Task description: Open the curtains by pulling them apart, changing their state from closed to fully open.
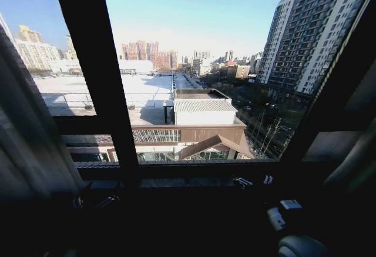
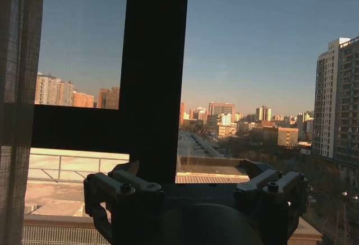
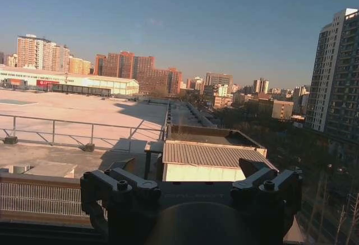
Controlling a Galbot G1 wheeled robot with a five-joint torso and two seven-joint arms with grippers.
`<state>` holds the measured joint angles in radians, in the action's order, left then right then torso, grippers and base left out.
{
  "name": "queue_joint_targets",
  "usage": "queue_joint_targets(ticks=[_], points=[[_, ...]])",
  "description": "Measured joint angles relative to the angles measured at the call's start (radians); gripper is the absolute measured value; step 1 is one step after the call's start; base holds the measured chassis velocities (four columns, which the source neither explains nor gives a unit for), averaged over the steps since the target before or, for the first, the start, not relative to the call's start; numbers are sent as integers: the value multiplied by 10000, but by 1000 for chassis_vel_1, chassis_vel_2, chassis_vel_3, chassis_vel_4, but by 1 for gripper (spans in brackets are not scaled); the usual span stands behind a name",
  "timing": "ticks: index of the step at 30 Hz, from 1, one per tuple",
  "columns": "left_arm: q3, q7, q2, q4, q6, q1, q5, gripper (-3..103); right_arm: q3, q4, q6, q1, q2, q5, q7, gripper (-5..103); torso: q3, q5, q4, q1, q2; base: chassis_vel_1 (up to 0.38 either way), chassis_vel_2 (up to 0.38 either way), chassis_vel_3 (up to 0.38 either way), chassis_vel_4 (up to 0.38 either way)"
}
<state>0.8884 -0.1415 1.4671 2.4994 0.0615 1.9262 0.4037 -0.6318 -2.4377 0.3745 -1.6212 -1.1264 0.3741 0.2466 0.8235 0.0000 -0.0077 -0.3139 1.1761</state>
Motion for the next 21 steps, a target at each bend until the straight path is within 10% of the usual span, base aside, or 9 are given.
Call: queue_joint_targets(ticks=[21], points=[[107, -252, 107, -136, -188, 2, 5, 100, 84, 70, -81, 36, 0, -75, -24, 100, 0, 1, -2, -1, 0, 348, 348, -353, -354]])
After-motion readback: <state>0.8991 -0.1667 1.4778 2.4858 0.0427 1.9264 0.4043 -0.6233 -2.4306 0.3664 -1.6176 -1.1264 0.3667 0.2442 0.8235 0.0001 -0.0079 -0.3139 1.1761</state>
